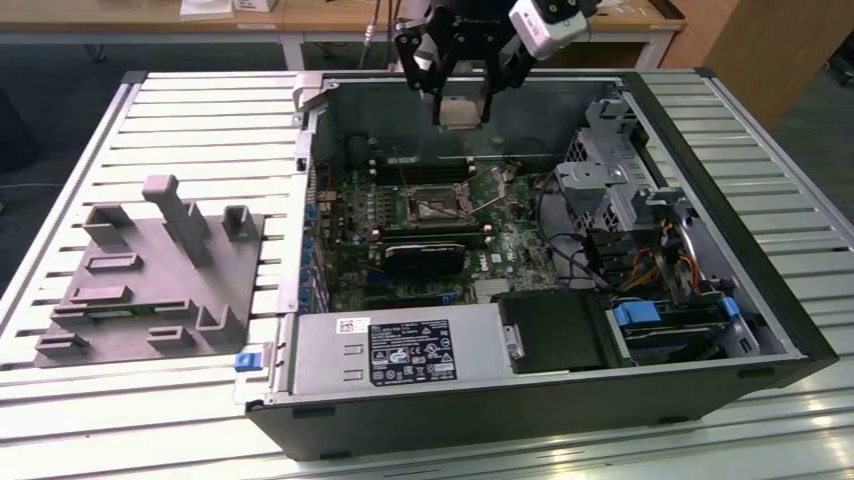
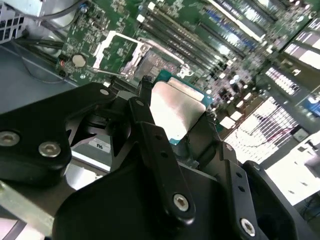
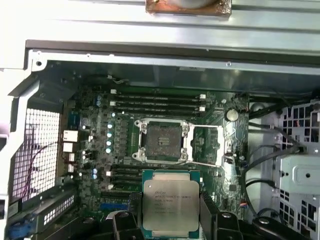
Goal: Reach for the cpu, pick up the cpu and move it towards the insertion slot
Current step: 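Pick up the cpu and move it towards the insertion slot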
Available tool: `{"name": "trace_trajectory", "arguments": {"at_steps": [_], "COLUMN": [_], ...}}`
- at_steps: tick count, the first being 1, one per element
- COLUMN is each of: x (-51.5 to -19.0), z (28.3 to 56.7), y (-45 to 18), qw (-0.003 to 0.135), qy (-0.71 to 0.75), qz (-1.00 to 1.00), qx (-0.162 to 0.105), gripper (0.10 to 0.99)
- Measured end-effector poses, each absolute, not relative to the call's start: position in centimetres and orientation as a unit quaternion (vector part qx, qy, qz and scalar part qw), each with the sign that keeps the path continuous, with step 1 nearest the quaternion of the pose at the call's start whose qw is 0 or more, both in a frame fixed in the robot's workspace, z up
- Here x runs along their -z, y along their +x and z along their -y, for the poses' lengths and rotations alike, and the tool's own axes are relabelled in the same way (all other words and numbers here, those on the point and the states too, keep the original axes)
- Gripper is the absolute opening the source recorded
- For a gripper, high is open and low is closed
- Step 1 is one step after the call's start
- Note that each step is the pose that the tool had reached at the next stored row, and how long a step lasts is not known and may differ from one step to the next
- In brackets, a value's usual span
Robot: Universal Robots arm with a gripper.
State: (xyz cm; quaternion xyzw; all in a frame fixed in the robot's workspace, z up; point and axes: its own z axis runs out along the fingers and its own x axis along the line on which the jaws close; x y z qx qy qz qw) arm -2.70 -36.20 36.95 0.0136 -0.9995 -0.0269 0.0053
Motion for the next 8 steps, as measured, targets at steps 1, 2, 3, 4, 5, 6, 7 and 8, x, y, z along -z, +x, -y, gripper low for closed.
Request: {"name": "trace_trajectory", "arguments": {"at_steps": [1, 2, 3, 4, 5, 6, 7, 8], "x": [-36.9, -36.8, -36.8, -36.7, -36.7, -36.6, -36.6, -36.5], "z": [35.9, 35.6, 35.3, 35.1, 34.8, 34.6, 34.4, 34.3], "y": [-2.7, -2.6, -2.6, -2.6, -2.6, -2.6, -2.6, -2.6], "qw": [0.005, 0.005, 0.005, 0.005, 0.005, 0.005, 0.005, 0.005], "qy": [0.014, 0.014, 0.014, 0.014, 0.014, 0.014, 0.014, 0.014], "qz": [1.000, 1.000, 1.000, 1.000, 1.000, 1.000, 1.000, 1.000], "qx": [0.027, 0.027, 0.027, 0.027, 0.027, 0.027, 0.027, 0.027], "gripper": [0.541, 0.541, 0.541, 0.541, 0.541, 0.541, 0.541, 0.541]}}
